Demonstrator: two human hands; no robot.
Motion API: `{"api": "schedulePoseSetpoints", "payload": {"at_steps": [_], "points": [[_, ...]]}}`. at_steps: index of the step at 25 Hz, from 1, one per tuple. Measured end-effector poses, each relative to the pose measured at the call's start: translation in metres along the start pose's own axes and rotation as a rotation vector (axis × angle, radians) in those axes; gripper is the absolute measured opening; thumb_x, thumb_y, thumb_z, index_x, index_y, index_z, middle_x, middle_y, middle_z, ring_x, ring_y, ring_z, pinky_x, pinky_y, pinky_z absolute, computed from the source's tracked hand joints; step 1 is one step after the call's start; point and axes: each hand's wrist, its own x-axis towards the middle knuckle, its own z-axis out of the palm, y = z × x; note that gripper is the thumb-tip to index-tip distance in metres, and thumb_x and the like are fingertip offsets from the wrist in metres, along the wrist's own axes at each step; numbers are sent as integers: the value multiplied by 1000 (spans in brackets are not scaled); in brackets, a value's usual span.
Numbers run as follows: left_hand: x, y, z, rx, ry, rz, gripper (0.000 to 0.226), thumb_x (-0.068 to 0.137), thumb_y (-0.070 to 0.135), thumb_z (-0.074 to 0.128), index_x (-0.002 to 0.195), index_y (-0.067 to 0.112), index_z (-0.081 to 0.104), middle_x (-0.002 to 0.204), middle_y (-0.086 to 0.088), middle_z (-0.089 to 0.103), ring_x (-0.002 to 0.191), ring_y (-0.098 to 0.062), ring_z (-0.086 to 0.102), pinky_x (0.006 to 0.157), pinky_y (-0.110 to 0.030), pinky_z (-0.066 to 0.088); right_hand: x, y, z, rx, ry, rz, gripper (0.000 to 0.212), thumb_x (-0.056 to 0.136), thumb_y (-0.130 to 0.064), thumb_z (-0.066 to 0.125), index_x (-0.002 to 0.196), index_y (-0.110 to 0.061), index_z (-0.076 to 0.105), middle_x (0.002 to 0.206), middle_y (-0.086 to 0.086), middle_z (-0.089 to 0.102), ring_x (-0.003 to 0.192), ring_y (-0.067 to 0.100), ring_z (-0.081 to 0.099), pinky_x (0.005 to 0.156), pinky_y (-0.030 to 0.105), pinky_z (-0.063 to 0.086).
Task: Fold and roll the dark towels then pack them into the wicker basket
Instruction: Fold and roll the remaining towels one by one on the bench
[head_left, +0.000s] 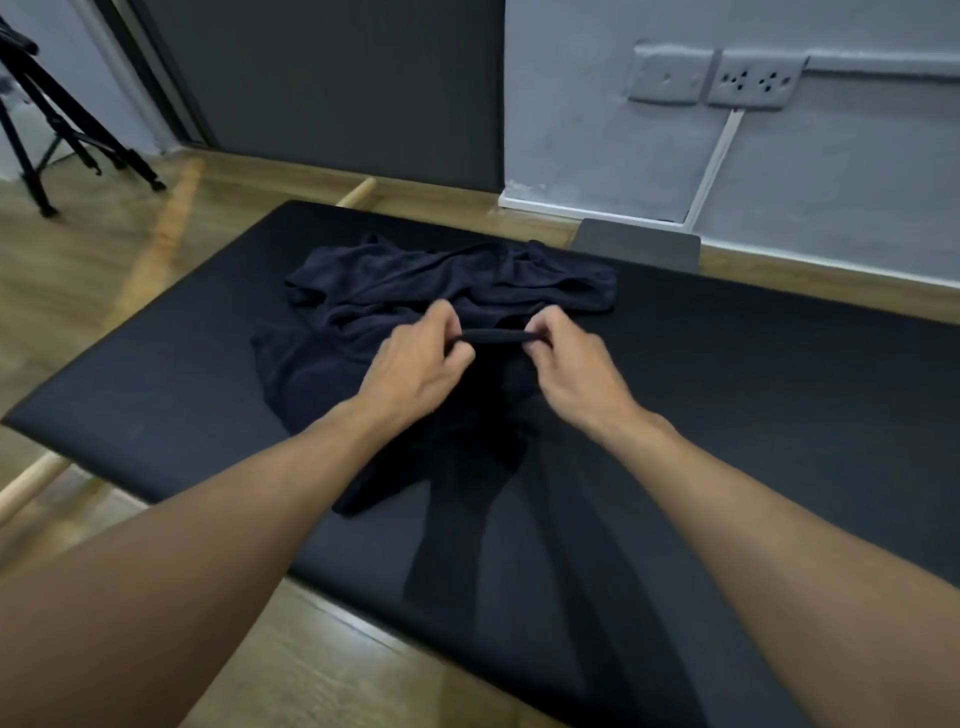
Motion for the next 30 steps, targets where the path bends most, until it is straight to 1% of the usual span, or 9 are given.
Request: {"api": "schedulePoseSetpoints", "payload": {"at_steps": [3,5,9,13,18,21,24,27,30], "points": [[9,42,-10,-290,205,144,9,93,27,58,95,20,53,83,3,63,81,-20,60,73,-35,45,11,-1,-74,142,187,-142,9,94,-14,58,95,-22,63,86,-9,65,83,8,61,78,23,45],[2,76,5,-391,142,265,8,93,26,63,89,20,59,79,6,62,75,-11,59,71,-28,43,4,7,-127,148,65,-153,12,94,-9,61,92,-21,64,83,-9,65,74,-4,57,74,12,44],[-28,119,59,-436,-527,254,24,92,21,66,70,25,57,64,8,59,59,-2,55,62,-22,45,-36,60,-179,-133,-349,128,14,89,-10,69,85,-24,69,76,-5,66,67,2,54,61,9,42],[-33,106,85,-291,-966,78,26,93,37,65,78,15,66,74,1,66,68,-17,65,63,-29,55,-72,122,-184,-439,-417,347,19,86,-8,69,79,-26,66,81,-3,66,81,14,61,67,20,44],[-2,48,84,185,-388,46,28,86,40,70,108,24,61,112,-2,57,109,-25,57,96,-40,48,-91,151,-180,-824,-620,609,18,90,-19,53,94,-28,69,112,5,68,103,26,62,90,31,50],[5,32,78,325,-387,-81,61,84,51,69,133,21,46,133,-10,47,124,-33,46,103,-47,42,-66,128,-136,-527,-350,292,25,90,-16,56,103,-33,68,111,-2,64,108,25,61,95,34,48],[7,27,76,350,-374,-141,69,89,55,62,141,17,37,138,-13,49,124,-35,49,98,-46,45,-34,99,-77,-361,-367,135,30,98,-21,53,126,-28,61,120,-2,53,116,23,54,99,35,44],[13,15,69,212,-435,-231,49,90,51,63,124,17,50,122,-11,59,99,-30,61,84,-39,52,-9,93,-47,-450,-466,161,32,97,-21,57,127,-28,56,129,2,49,117,27,52,98,41,46],[14,1,63,65,-497,-251,40,81,45,77,105,19,59,97,0,60,81,-16,58,70,-27,47,-3,88,-43,-435,-650,239,25,85,-27,71,103,-27,55,104,-3,58,98,20,56,83,33,49]]}}
